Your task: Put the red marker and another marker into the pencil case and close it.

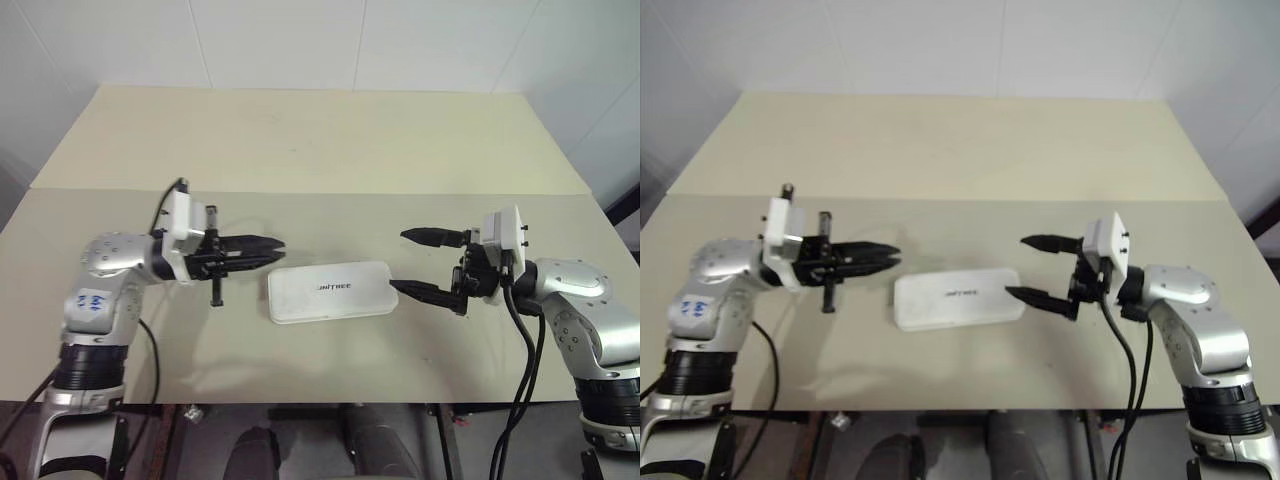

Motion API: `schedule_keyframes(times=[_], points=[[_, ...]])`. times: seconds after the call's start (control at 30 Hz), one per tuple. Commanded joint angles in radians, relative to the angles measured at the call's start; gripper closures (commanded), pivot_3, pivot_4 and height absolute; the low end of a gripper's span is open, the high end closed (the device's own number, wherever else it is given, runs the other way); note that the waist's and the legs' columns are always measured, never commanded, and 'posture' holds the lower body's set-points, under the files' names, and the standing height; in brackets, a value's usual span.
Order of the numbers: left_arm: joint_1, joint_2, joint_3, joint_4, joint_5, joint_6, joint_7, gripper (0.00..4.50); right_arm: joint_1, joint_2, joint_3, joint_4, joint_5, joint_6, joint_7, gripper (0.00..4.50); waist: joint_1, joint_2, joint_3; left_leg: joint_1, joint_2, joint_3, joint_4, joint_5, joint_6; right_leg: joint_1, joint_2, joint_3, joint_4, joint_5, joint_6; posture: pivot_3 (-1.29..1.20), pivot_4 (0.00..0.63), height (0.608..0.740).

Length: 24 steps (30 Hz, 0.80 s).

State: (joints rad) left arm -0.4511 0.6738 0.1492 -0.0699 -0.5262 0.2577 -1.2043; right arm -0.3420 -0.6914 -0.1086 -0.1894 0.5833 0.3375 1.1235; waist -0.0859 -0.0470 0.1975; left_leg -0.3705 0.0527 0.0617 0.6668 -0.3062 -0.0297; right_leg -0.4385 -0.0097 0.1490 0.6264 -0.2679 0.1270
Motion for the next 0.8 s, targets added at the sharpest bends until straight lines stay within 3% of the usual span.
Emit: schedule_keyframes(times=[0.03, 0.33, 0.8], points=[[0.047, 0.033, 0.084, -0.038, -0.01, 0.005, 0.063, 3.01, 0.01, -0.038, -0.069, 0.015, 0.0, -0.047, 0.02, 0.0, 0.0, 0.0, 0.0, 0.0, 0.0, 0.0, 0.0, 0.0, 0.0, 0.0, 0.0, 0.0, 0.0, 0.0, 0.0, 0.0, 0.15, 0.74], [0.079, 0.057, 0.135, 0.087, 0.017, -0.087, 0.069, 0.14, 0.063, -0.106, -0.168, 0.035, -0.021, -0.101, 0.015, 0.0, 0.002, 0.0, 0.0, 0.0, 0.0, 0.0, 0.0, 0.0, 0.0, 0.0, 0.0, 0.0, -0.001, 0.0, 0.0, 0.0, 0.15, 0.74], [0.012, 0.087, 0.111, 0.176, 0.029, -0.113, 0.028, 0.02, 0.128, -0.142, -0.205, 0.009, -0.038, -0.154, 0.041, 0.0, -0.001, 0.0, 0.0, 0.0, 0.0, 0.001, -0.001, 0.0, 0.0, 0.0, 0.0, 0.0, -0.001, 0.0, 0.0, 0.0, 0.15, 0.74]])
